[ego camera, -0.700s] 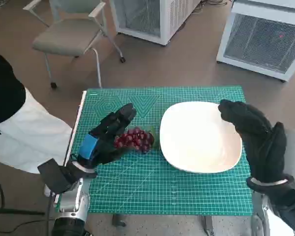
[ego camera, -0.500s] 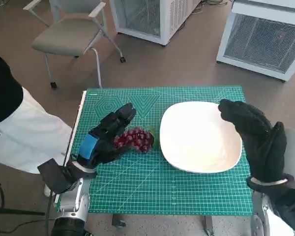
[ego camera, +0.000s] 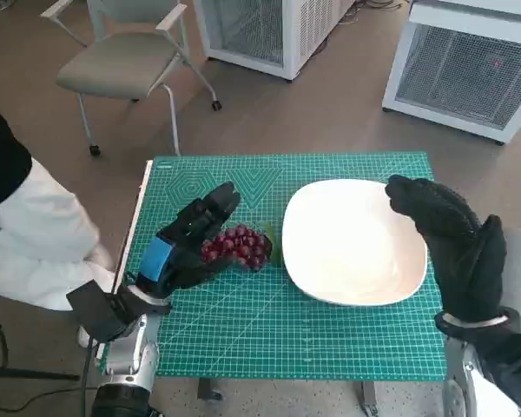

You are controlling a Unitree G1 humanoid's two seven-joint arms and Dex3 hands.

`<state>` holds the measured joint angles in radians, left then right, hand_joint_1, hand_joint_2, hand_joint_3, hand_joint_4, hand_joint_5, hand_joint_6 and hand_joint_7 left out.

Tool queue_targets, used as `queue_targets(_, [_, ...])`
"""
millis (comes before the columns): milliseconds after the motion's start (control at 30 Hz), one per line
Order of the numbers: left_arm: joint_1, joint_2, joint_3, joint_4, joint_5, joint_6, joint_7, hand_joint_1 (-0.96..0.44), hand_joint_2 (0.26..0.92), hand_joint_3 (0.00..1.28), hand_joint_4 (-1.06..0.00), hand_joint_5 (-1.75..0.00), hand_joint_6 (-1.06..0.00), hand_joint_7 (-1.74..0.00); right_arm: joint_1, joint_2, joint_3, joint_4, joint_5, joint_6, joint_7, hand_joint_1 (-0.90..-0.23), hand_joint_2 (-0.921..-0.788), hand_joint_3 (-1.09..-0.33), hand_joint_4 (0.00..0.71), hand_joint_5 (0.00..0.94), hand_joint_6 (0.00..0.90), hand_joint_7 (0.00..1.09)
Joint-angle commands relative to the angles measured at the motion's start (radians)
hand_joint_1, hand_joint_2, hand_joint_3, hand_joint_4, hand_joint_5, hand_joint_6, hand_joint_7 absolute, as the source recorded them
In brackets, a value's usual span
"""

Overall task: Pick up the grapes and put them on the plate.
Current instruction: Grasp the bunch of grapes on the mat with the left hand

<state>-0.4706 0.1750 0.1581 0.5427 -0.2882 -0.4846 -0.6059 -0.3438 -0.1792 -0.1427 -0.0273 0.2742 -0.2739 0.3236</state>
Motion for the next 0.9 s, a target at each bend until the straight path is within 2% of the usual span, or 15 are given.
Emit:
queue_targets(33, [-0.011,0.000,0.000,0.005,-0.009,0.008,-0.001,-0.14,0.921,0.06,-0.27,0.00,-0.38,0.00,0.007,-0.003,-0.001,0.014,0.001,0.007,0.002,-0.506,-0.921,-0.590,0.359,0.350,0.141,0.90])
queue_targets(400, [-0.005,0.003,-0.001,-0.011,-0.014,0.039,-0.006,-0.10,0.921,0.05,-0.26,0.00,-0.37,0.00,0.009,-0.003,0.001,0.010,-0.003,0.009,0.000,-0.505,-0.921,-0.590,0.353,0.346,0.141,0.90])
queue_targets(700, [0.003,0.011,-0.011,-0.037,0.015,0.043,0.011,-0.16,0.914,0.03,-0.24,0.00,-0.35,0.00,0.013,-0.004,0.001,0.006,-0.002,0.011,0.001,-0.504,-0.921,-0.591,0.352,0.345,0.142,0.89])
queue_targets(800, [0.005,0.037,-0.031,-0.044,0.113,0.009,0.075,-0.22,0.907,0.01,-0.22,0.00,-0.33,0.00,0.013,-0.005,0.000,0.006,0.000,0.012,0.003,-0.504,-0.921,-0.591,0.352,0.345,0.142,0.89])
queue_targets(900, [0.010,0.090,-0.071,-0.082,0.310,-0.010,0.201,-0.28,0.901,0.01,-0.19,0.00,-0.29,0.00,0.014,-0.005,0.000,0.006,0.002,0.013,0.003,-0.504,-0.921,-0.591,0.352,0.345,0.142,0.89])
